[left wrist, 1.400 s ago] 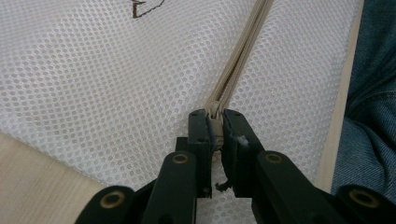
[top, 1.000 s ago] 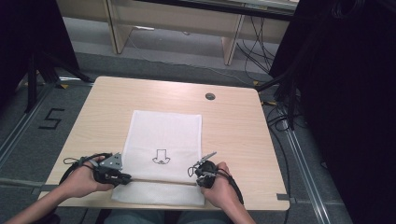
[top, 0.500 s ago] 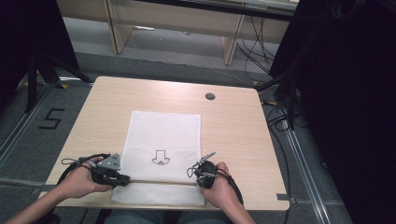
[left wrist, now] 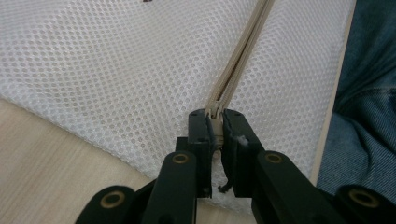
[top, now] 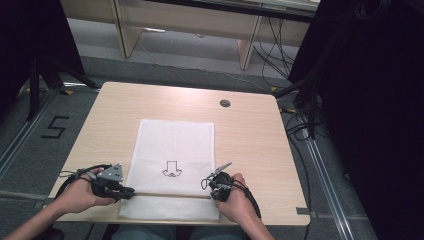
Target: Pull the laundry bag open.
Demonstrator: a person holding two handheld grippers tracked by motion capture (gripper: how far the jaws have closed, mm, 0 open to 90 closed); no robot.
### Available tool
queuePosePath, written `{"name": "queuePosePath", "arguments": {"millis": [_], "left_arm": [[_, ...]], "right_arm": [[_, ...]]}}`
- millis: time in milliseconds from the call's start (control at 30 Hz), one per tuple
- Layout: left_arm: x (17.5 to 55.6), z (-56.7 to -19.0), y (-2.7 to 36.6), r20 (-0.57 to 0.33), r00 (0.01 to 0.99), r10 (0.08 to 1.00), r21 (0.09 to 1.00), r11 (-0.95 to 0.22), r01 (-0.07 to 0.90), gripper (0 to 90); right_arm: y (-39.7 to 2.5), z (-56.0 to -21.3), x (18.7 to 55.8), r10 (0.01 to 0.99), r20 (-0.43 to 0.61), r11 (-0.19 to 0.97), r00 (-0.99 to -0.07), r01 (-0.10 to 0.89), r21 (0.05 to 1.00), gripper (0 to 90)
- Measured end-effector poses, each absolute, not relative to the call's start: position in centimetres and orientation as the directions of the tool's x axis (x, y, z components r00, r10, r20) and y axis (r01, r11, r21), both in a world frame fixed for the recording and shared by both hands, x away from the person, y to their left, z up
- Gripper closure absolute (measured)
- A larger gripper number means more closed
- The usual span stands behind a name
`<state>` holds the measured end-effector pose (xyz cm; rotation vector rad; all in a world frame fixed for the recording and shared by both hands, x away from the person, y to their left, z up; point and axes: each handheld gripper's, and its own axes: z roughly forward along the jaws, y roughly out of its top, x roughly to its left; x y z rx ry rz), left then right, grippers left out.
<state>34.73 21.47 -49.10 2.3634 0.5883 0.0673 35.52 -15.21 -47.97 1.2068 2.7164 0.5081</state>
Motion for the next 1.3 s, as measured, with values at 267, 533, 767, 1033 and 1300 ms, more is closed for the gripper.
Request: {"name": "queuePosePath", "arguments": {"millis": [267,533,767,1033,1300], "left_arm": [[34.7,-49.1,21.7,-0.107,0.892,0.440,0.635,-0.660,0.402,81.6],[34.7,-49.0,22.2,-0.087,0.888,0.452,0.642,-0.656,0.397,81.6],[34.5,-49.0,22.2,-0.099,0.881,0.463,0.647,-0.643,0.410,81.6],[34.7,-49.0,22.3,-0.098,0.883,0.459,0.645,-0.647,0.408,81.6],[34.8,-48.9,22.4,-0.088,0.885,0.457,0.646,-0.650,0.400,81.6]], "right_arm": [[-15.2,-47.9,35.4,0.749,0.021,0.615,-0.662,0.707,0.349,90.0],[-15.2,-47.9,35.4,0.741,0.017,0.624,-0.672,0.697,0.353,90.0],[-15.2,-47.9,35.5,0.741,0.017,0.624,-0.671,0.698,0.352,90.0],[-15.2,-47.9,35.5,0.743,0.022,0.621,-0.669,0.701,0.352,90.0],[-15.2,-48.0,35.6,0.742,0.039,0.619,-0.669,0.707,0.341,90.0]]}}
